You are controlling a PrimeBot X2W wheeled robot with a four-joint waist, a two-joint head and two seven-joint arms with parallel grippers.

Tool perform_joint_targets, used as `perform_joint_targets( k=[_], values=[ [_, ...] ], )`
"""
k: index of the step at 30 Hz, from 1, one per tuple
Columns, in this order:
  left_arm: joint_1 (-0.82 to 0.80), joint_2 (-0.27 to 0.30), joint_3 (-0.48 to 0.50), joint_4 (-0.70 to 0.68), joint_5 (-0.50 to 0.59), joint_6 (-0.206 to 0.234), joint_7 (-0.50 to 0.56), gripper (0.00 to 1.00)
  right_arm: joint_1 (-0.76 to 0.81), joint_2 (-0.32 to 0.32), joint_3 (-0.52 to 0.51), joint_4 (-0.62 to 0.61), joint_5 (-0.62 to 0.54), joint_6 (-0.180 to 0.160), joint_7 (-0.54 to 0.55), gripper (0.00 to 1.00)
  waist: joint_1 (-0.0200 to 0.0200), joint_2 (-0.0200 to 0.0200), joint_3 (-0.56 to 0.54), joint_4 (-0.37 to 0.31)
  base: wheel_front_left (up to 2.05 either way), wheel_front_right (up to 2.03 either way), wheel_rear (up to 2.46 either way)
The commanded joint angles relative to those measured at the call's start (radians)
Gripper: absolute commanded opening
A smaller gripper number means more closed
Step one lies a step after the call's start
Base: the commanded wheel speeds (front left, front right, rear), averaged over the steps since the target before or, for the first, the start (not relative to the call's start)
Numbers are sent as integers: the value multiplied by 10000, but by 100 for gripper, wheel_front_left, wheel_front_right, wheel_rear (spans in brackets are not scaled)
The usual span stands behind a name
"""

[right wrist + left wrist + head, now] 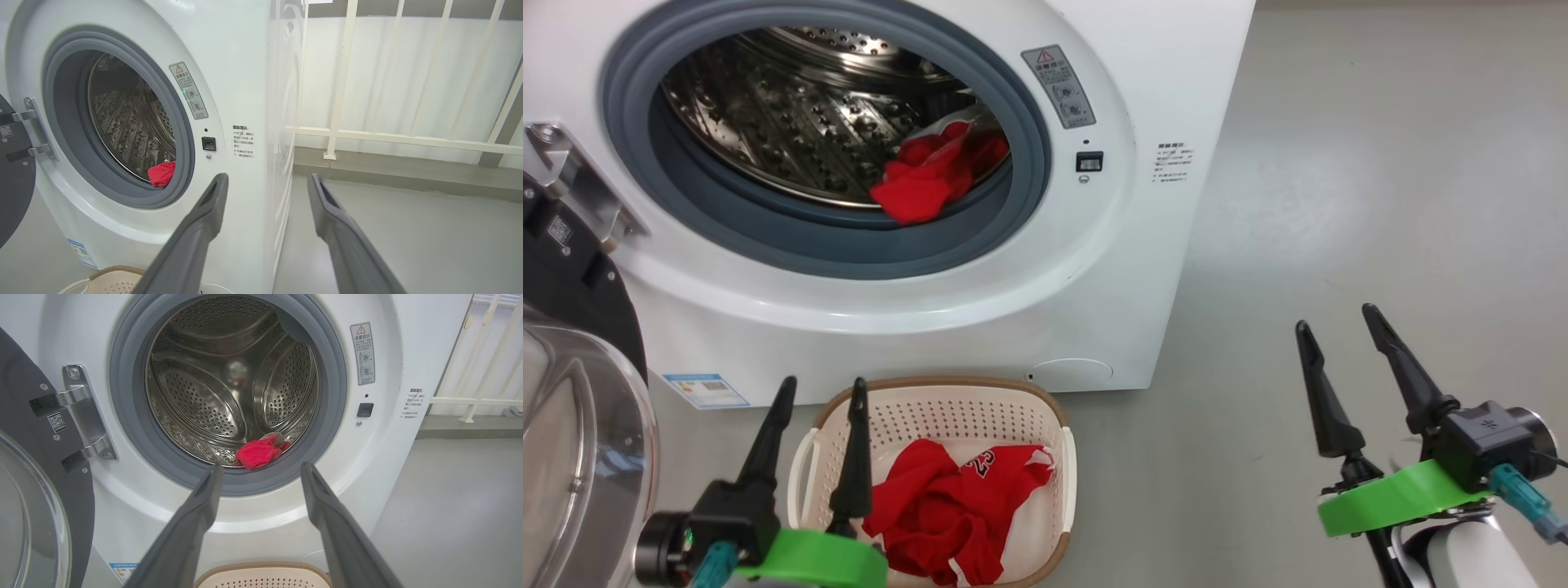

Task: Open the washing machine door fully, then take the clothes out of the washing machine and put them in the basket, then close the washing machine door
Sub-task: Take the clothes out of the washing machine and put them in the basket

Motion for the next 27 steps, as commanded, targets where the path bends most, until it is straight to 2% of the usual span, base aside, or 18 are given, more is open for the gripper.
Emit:
perform_joint_targets(
  k=[1, 8, 27],
  values=[
    [143, 122, 496, -531, 163, -72, -118, 100, -7, 3, 50, -361, -1, 48, -63, 100, 0, 0, -53, 4, 0, 0, 0],
    [952, -39, 1087, -1261, 327, -267, -118, 100, 410, 3, -283, -692, 100, 48, -63, 100, 0, 0, -223, -88, 0, 0, 0],
    [2289, -346, 1746, -1294, 479, -526, -118, 100, 1269, 3, -457, -718, 19, 48, -63, 100, 0, 0, -1220, -374, 0, 0, 0]
  ],
)
